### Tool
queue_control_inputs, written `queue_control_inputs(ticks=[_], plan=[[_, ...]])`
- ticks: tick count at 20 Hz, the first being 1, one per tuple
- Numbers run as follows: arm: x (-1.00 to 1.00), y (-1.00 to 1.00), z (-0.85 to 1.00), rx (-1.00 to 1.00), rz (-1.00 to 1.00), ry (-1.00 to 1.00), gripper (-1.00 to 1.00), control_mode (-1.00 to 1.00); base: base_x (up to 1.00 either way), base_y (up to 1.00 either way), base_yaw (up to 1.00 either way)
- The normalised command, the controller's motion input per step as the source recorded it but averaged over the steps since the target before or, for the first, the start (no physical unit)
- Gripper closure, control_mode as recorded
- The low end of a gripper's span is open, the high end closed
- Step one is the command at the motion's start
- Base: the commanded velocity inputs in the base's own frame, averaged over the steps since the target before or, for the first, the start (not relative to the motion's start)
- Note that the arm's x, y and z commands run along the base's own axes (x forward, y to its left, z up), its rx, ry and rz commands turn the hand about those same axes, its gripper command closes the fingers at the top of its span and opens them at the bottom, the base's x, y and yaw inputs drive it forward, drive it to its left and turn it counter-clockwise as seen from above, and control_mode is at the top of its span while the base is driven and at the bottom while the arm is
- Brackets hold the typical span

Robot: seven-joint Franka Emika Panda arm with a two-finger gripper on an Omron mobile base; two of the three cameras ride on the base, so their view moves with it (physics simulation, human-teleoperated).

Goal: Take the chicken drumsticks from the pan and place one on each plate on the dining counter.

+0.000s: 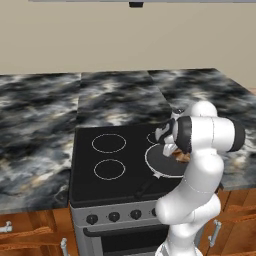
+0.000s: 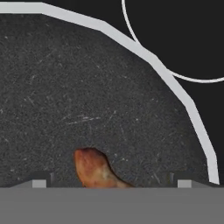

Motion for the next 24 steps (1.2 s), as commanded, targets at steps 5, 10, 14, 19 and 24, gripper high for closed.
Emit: queue_control_inputs(ticks=[5, 10, 14, 19, 24], plan=[[0.02, 0.0, -0.12, 0.0, 0.0, -0.02, -1.0, -1.0, 0.0, 0.0, 0.0], [0.0, 0.0, -0.1, 0.0, 0.0, 0.0, -1.0, -1.0, 0.0, 0.0, 0.0], [0.04, 0.0, -0.06, 0.0, 0.0, 0.0, -1.0, -1.0, 0.0, 0.0, 0.0], [0.01, 0.0, -0.05, 0.0, 0.0, 0.0, 1.0, -1.0, 0.0, 0.0, 0.0], [-0.07, 0.01, 0.02, 0.0, 0.12, 0.04, 1.0, -1.0, 0.0, 0.0, 0.0]])
